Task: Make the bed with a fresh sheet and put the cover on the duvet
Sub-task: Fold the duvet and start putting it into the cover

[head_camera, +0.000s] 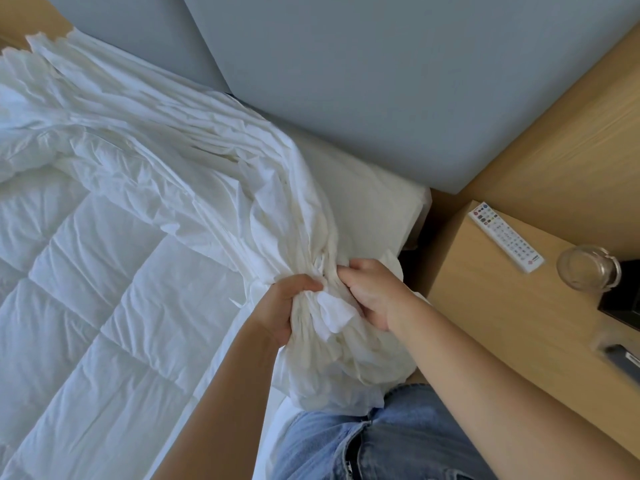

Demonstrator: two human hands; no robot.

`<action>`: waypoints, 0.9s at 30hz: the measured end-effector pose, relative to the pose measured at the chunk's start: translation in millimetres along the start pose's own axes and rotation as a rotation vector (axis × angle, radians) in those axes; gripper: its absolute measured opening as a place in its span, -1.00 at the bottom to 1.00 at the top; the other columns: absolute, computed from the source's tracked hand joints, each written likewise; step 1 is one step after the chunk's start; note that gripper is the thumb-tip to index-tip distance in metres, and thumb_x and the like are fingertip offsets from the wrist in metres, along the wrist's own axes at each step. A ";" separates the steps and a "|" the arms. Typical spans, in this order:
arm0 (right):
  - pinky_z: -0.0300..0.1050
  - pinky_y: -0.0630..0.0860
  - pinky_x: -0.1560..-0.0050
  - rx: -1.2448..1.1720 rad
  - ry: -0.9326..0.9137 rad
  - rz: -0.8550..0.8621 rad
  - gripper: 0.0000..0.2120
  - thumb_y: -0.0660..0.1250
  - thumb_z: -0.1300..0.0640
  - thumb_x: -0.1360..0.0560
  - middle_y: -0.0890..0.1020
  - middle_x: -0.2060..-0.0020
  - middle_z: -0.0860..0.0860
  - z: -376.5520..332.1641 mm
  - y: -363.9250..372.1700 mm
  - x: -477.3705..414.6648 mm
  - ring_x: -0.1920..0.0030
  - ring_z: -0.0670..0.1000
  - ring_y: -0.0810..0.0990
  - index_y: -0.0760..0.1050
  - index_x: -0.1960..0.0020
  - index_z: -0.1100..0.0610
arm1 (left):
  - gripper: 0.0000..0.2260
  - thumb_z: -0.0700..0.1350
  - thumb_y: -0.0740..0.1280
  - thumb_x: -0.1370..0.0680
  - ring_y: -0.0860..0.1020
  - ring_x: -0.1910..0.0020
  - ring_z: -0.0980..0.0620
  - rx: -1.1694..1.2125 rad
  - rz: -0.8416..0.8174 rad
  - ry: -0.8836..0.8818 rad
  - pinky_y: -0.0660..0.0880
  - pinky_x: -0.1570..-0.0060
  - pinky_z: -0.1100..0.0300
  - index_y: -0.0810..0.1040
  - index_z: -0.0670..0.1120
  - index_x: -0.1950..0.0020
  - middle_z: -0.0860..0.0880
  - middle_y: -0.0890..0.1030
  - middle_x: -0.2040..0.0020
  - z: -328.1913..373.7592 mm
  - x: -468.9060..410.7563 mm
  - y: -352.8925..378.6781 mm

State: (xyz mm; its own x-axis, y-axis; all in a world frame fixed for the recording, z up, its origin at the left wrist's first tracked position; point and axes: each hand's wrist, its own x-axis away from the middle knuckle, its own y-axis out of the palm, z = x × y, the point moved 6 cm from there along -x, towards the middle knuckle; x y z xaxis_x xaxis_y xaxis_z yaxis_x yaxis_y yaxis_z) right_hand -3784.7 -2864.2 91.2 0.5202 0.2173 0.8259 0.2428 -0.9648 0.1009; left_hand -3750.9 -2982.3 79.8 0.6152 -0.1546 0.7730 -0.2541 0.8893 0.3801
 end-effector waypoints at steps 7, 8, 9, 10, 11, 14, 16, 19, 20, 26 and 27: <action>-0.05 0.50 0.03 -0.050 -0.186 0.266 -0.67 0.18 0.14 -0.53 0.55 0.17 0.21 -21.4 -29.2 -12.2 0.14 0.14 0.55 0.43 -0.09 0.42 | -0.92 -0.19 0.35 -0.23 0.60 0.40 -0.04 -0.025 0.052 0.005 0.54 0.40 0.20 0.62 -0.16 0.37 -0.11 0.59 0.40 5.2 0.4 2.7; 0.01 0.54 -0.06 -0.040 -0.198 0.246 -0.67 0.17 0.12 -0.54 0.59 0.09 0.27 -22.9 -29.7 -13.5 0.06 0.20 0.59 0.45 -0.09 0.40 | -0.91 -0.19 0.34 -0.24 0.60 0.41 -0.04 -0.017 0.055 0.010 0.54 0.41 0.21 0.63 -0.15 0.40 -0.10 0.59 0.41 5.7 0.1 2.1; 0.03 0.54 -0.09 -0.018 -0.218 0.228 -0.67 0.16 0.10 -0.56 0.60 0.06 0.27 -24.8 -30.3 -13.7 0.02 0.21 0.60 0.47 -0.07 0.38 | -0.90 -0.19 0.33 -0.24 0.60 0.42 -0.04 -0.006 0.057 0.016 0.54 0.41 0.21 0.63 -0.15 0.42 -0.10 0.59 0.42 6.3 -0.1 1.6; 0.00 0.53 -0.04 0.022 -0.238 0.215 -0.66 0.16 0.08 -0.57 0.59 0.11 0.25 -27.4 -31.2 -13.2 0.06 0.20 0.59 0.47 -0.04 0.38 | -0.90 -0.19 0.33 -0.24 0.60 0.43 -0.04 0.005 0.061 0.027 0.54 0.42 0.21 0.63 -0.15 0.43 -0.10 0.59 0.42 6.7 -0.4 1.3; -0.04 0.49 0.04 0.072 -0.254 0.201 -0.64 0.17 0.06 -0.58 0.55 0.18 0.21 -30.6 -32.3 -12.1 0.12 0.15 0.55 0.46 -0.03 0.40 | -0.89 -0.19 0.32 -0.24 0.60 0.43 -0.04 0.021 0.067 0.040 0.53 0.43 0.22 0.63 -0.14 0.44 -0.10 0.59 0.43 7.2 -0.1 1.3; -0.03 0.51 0.09 0.127 -0.197 0.096 -0.66 0.25 0.06 -0.57 0.59 0.18 0.15 -35.1 -39.1 -16.5 0.16 0.09 0.56 0.51 -0.02 0.37 | -0.87 -0.18 0.32 -0.24 0.59 0.46 -0.01 0.059 0.096 0.072 0.51 0.45 0.24 0.60 -0.12 0.49 -0.07 0.56 0.48 5.5 0.4 0.9; -0.03 0.60 0.09 0.031 -0.056 -0.040 -0.82 0.30 0.16 -0.55 0.68 0.12 0.16 -32.2 -43.4 -18.8 0.15 0.09 0.66 0.59 0.02 0.27 | -0.87 -0.17 0.32 -0.25 0.57 0.48 0.00 0.072 0.099 0.075 0.49 0.46 0.26 0.58 -0.11 0.51 -0.05 0.54 0.50 3.8 0.8 1.4; -0.07 0.64 0.18 -0.087 0.158 -0.194 -0.80 0.25 0.21 -0.56 0.69 0.15 0.16 -23.6 -45.9 -16.3 0.19 0.09 0.69 0.63 0.08 0.26 | -0.86 -0.17 0.31 -0.25 0.57 0.48 0.01 0.055 0.110 0.086 0.48 0.46 0.27 0.58 -0.10 0.51 -0.04 0.54 0.50 6.1 1.8 2.9; -0.06 0.64 0.20 -0.102 0.186 -0.188 -0.75 0.23 0.21 -0.57 0.69 0.18 0.16 -21.9 -50.9 -18.3 0.22 0.09 0.69 0.64 0.12 0.27 | -0.86 -0.17 0.30 -0.25 0.57 0.49 0.01 0.058 0.123 0.093 0.48 0.46 0.27 0.58 -0.10 0.51 -0.04 0.54 0.50 7.4 2.4 1.9; -0.11 0.56 0.26 -0.059 -0.050 0.389 -0.85 0.36 0.25 -0.48 0.64 0.19 0.12 -53.3 -141.2 -34.8 0.25 0.08 0.63 0.53 -0.02 0.29 | -0.68 -0.21 0.19 -0.36 0.51 0.58 0.02 0.216 0.210 0.164 0.44 0.51 0.35 0.52 -0.11 0.59 -0.04 0.47 0.59 13.9 11.9 -35.0; -0.09 0.54 0.15 0.004 -0.123 0.552 -0.79 0.37 0.25 -0.47 0.60 0.13 0.11 -58.3 -157.8 -37.1 0.16 0.09 0.58 0.49 -0.09 0.26 | -0.75 -0.20 0.22 -0.30 0.50 0.58 0.01 0.211 0.213 0.156 0.44 0.51 0.34 0.51 -0.11 0.60 -0.05 0.46 0.59 13.0 14.1 -37.6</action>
State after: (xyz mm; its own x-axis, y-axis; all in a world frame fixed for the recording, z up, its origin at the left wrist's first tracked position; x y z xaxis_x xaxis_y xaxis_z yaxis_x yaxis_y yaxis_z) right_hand -3890.0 -2728.6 76.9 0.6625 -0.3031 0.6850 -0.0888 -0.9398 -0.3299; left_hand -3742.3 -3023.5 83.0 0.6345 0.1079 0.7653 -0.5282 0.7835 0.3274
